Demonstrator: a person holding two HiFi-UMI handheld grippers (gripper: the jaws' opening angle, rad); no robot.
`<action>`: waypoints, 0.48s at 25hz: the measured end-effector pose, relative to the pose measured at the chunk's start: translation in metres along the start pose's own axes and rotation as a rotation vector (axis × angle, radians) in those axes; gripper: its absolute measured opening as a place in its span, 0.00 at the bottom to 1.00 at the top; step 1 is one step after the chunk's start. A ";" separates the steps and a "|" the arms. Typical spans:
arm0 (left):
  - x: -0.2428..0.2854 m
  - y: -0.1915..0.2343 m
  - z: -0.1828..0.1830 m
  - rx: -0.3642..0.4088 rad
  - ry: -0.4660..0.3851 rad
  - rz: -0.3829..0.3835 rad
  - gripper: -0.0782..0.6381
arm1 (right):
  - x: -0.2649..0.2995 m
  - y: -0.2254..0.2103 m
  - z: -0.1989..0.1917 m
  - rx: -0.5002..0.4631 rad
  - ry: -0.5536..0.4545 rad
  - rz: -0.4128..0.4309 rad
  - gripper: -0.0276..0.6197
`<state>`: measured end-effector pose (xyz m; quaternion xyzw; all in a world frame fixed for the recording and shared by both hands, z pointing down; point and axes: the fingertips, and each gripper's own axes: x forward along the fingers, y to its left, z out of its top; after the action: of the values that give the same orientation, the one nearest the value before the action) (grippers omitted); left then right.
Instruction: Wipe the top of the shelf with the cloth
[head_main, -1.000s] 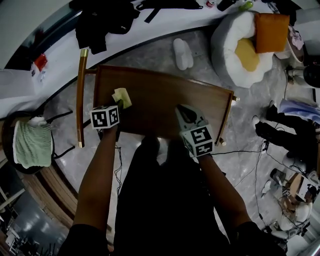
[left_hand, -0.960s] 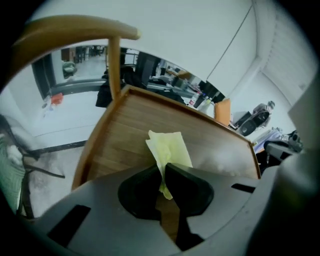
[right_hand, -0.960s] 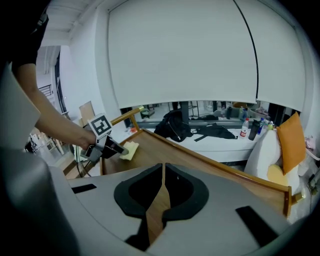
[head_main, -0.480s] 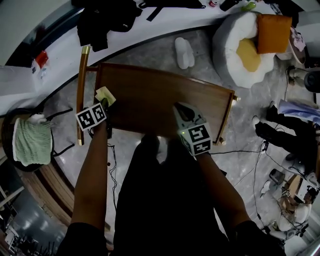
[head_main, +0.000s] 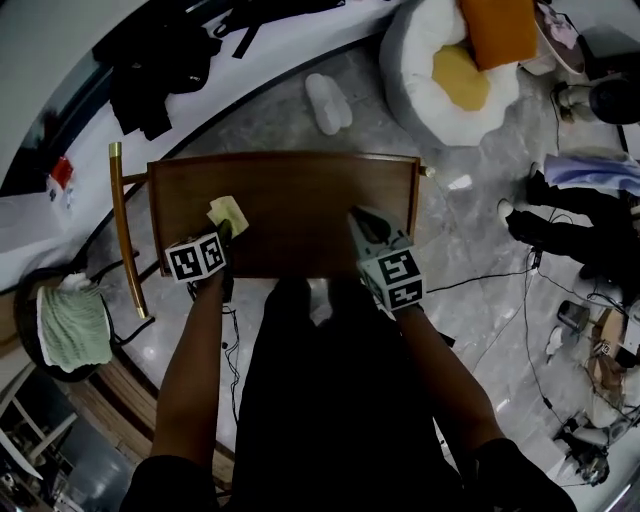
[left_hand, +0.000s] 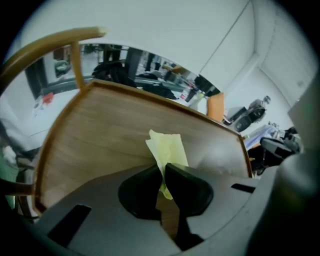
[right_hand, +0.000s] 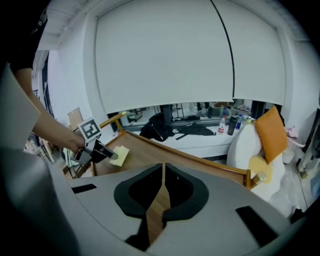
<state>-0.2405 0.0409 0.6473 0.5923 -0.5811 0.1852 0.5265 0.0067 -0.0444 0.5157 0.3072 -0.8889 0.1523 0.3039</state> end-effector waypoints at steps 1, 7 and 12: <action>0.010 -0.029 -0.003 0.041 0.017 -0.039 0.15 | -0.007 -0.010 -0.004 0.007 0.002 -0.012 0.09; 0.057 -0.208 -0.027 0.211 0.092 -0.258 0.15 | -0.059 -0.076 -0.027 0.028 0.002 -0.077 0.09; 0.084 -0.309 -0.058 0.305 0.161 -0.355 0.15 | -0.085 -0.120 -0.051 0.063 0.005 -0.120 0.09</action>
<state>0.0764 -0.0230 0.6128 0.7411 -0.3896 0.2222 0.4996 0.1591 -0.0741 0.5105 0.3692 -0.8628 0.1625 0.3047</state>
